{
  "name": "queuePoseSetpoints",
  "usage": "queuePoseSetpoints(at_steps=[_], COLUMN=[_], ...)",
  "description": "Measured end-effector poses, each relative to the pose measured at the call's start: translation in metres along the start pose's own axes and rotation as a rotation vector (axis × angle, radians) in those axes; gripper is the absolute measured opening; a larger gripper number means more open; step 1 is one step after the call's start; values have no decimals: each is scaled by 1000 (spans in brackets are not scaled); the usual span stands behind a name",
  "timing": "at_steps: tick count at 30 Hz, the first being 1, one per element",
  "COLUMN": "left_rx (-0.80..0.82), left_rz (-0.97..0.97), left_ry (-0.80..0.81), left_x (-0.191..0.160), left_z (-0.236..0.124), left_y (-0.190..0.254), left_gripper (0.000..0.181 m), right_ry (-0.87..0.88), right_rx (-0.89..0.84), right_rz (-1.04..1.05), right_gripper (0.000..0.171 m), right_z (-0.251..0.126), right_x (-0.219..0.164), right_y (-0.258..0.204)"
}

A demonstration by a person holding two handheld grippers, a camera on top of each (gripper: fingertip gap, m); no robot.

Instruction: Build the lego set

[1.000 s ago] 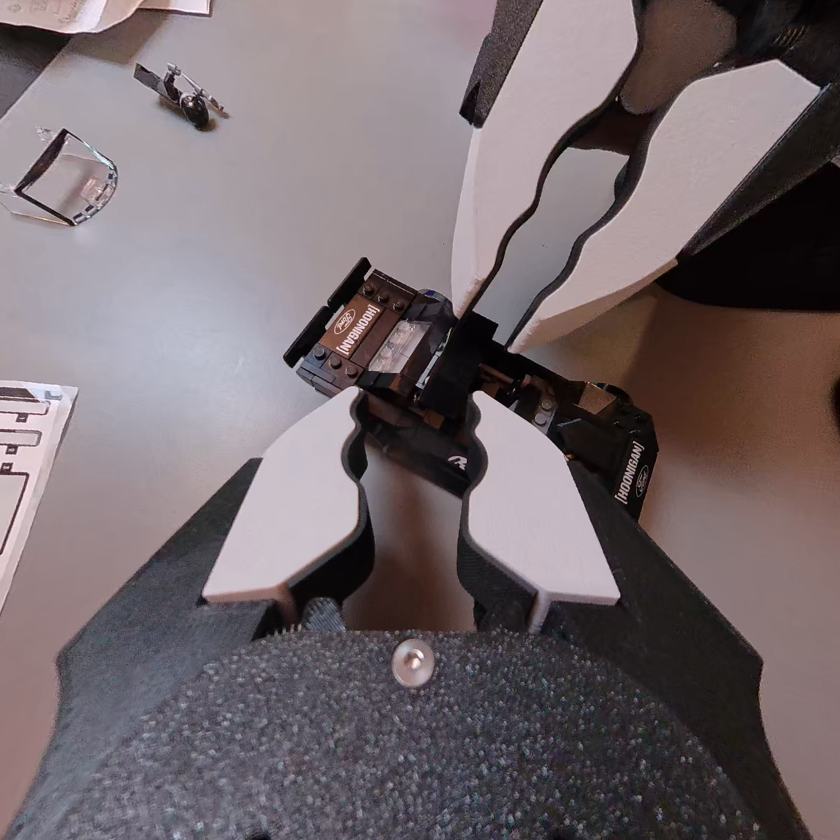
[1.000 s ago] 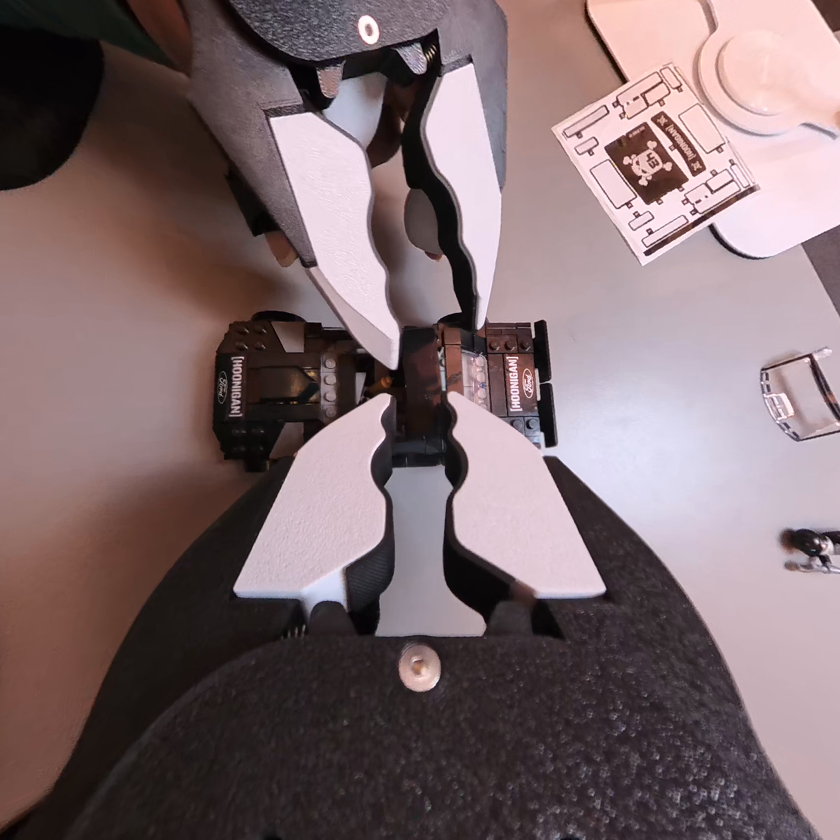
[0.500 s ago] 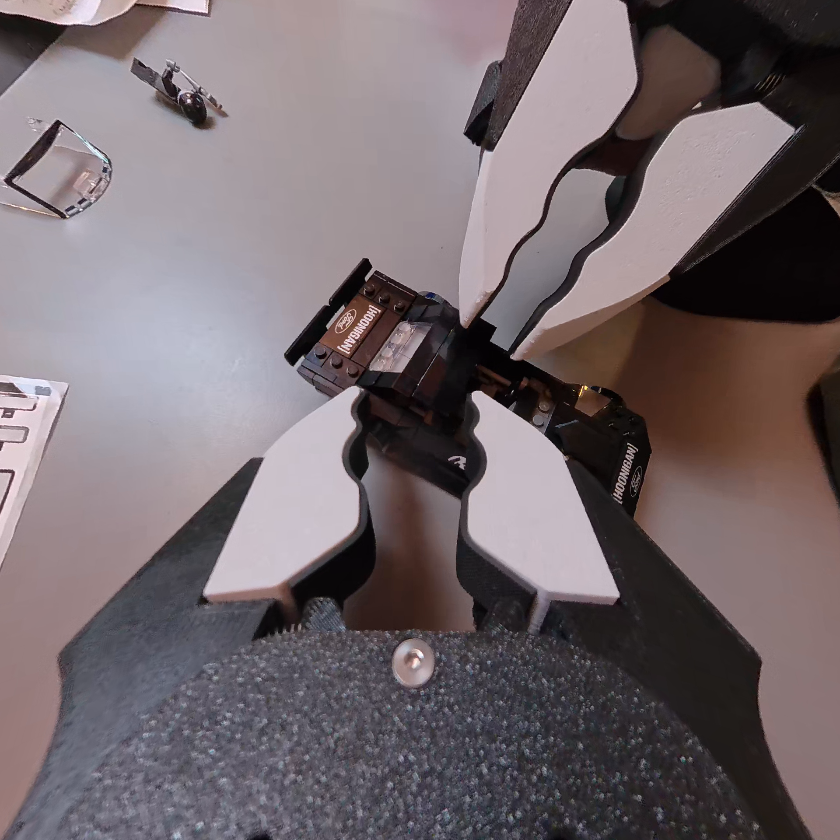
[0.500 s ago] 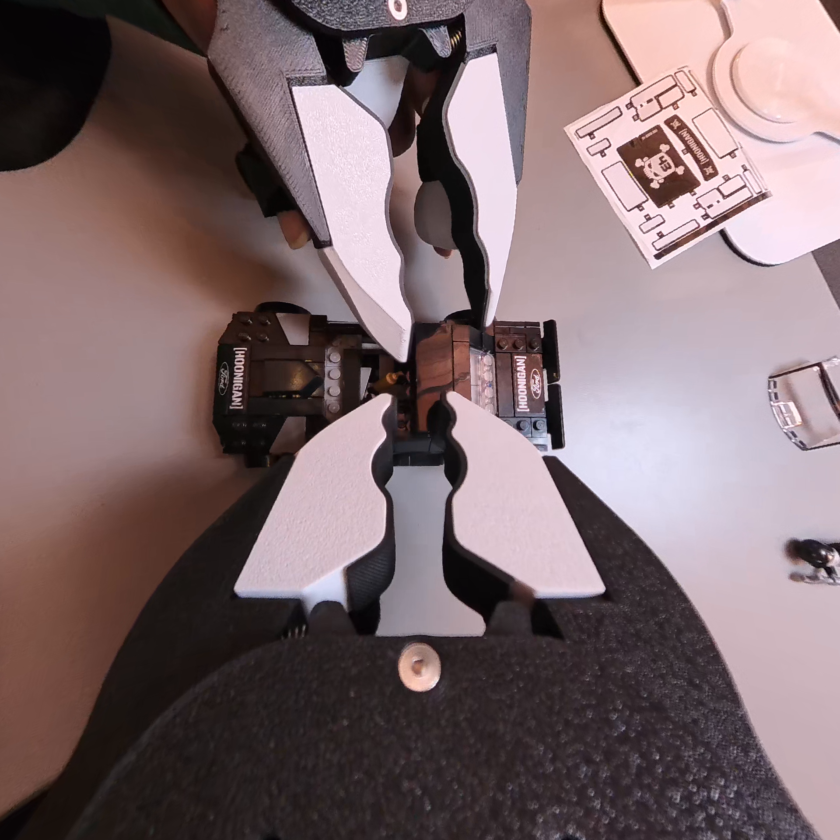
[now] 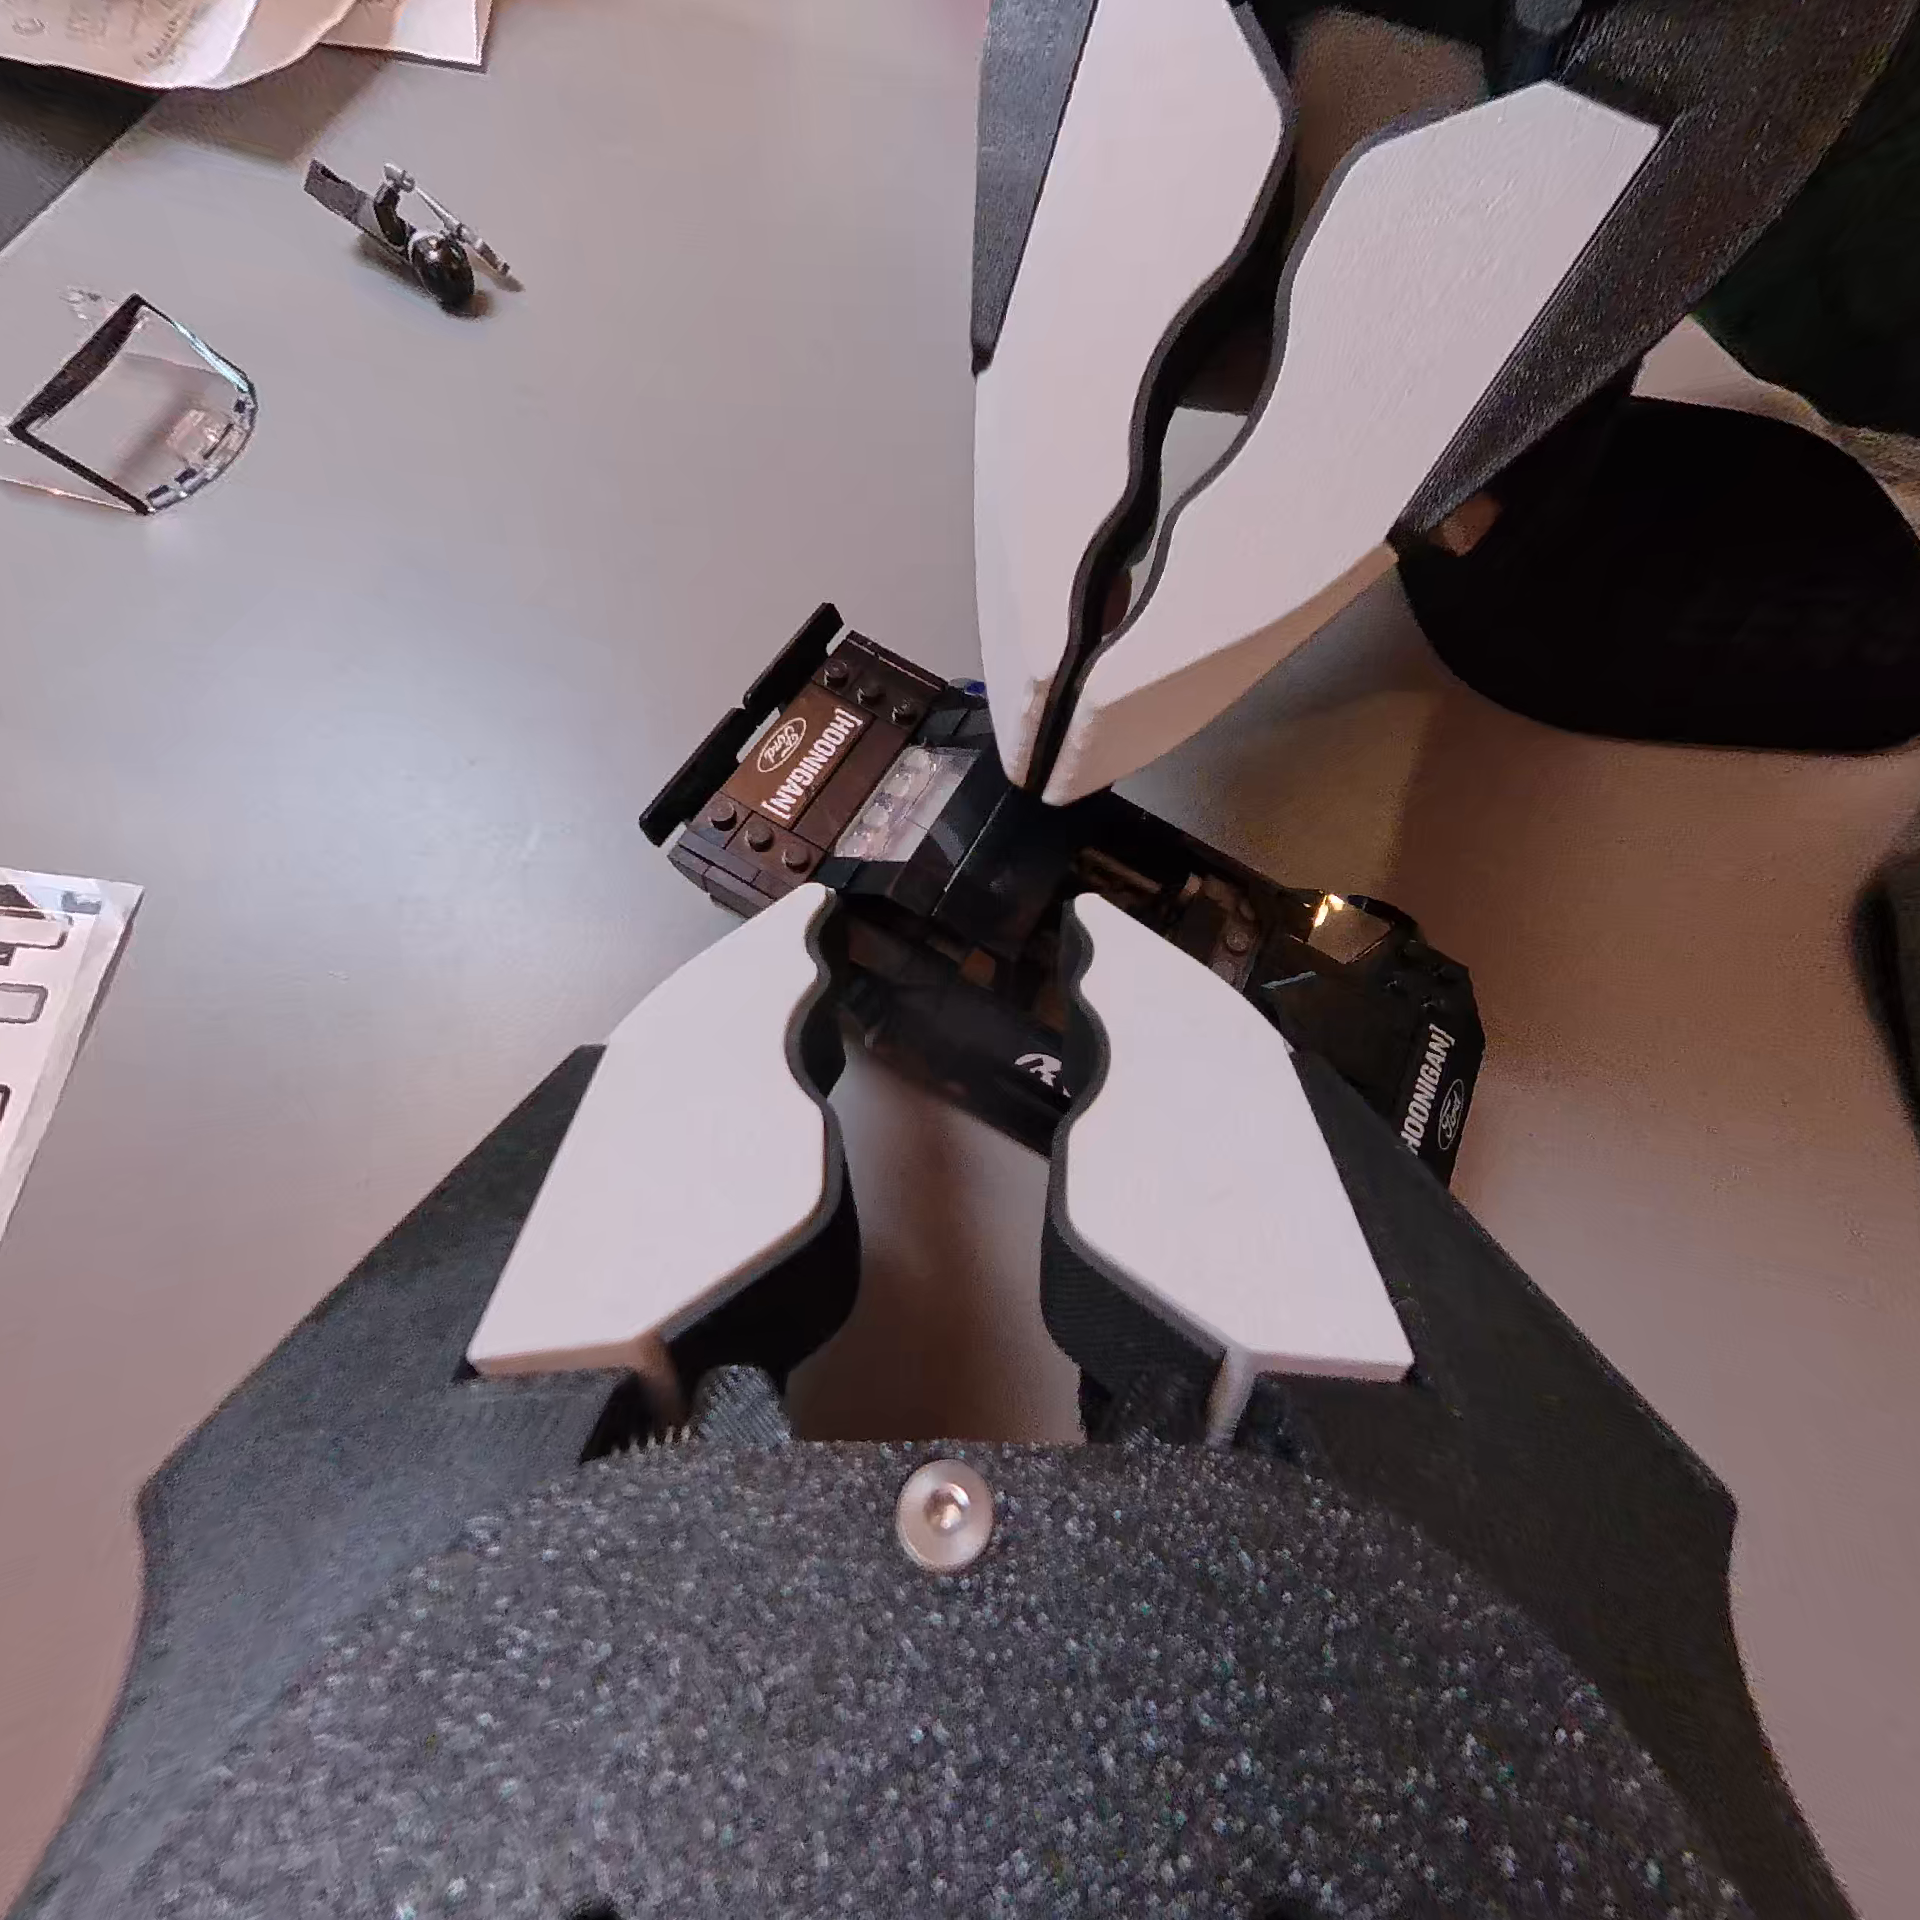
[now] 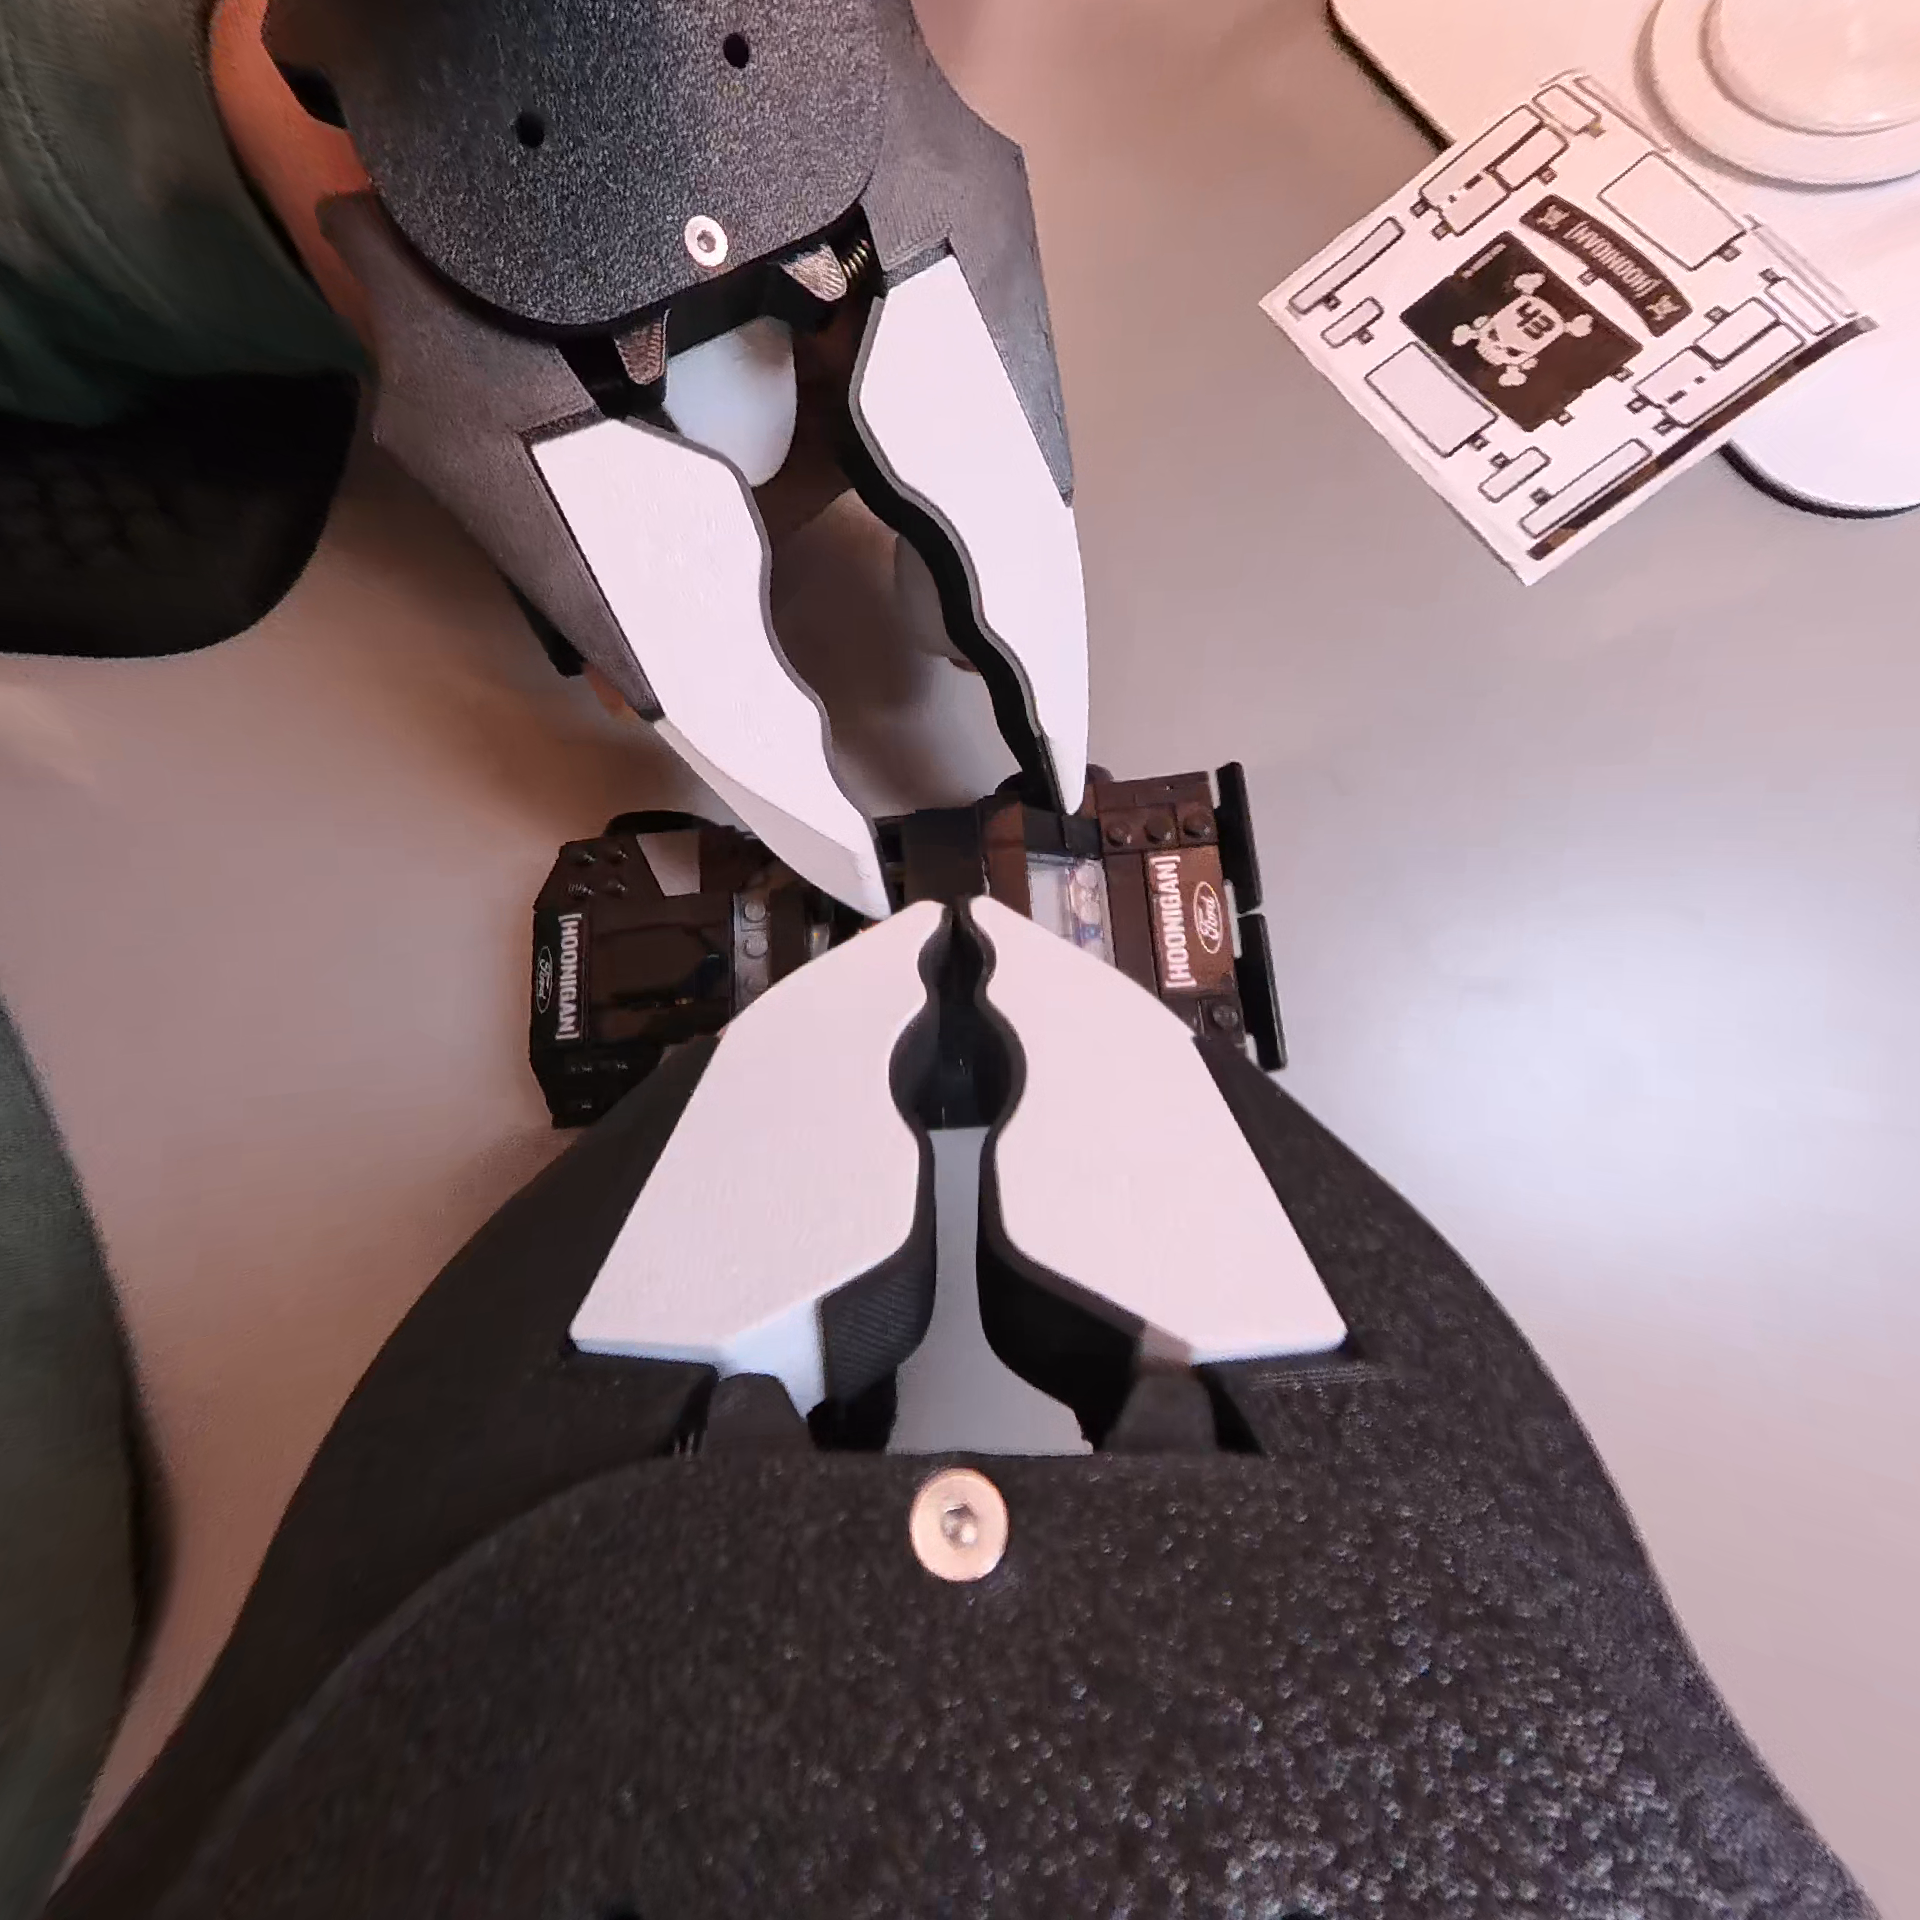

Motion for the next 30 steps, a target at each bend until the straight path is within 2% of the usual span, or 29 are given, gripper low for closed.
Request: queuePoseSetpoints(at_steps=[14, 30], left_rx=[9, 26], left_rz=[4, 18], left_ry=[28, 48], left_x=[0, 0], left_z=[2, 2], left_y=[-1, -1], left_gripper=[34, 34], right_ry=[-131, -195], right_rx=[-18, 6], right_rz=[-22, 41], right_gripper=[0, 0], right_z=[10, 16], right_x=[-1, 1], right_y=[2, 2])
Point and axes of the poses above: each gripper's, where its closed fingertips meet, z out along the fingers, x out of its top, y = z × x across the jaws, the point moved 1 cm from there along -z, back along the fingers, and after that the axes turned 1 degree about z, right-handed, at the moved point
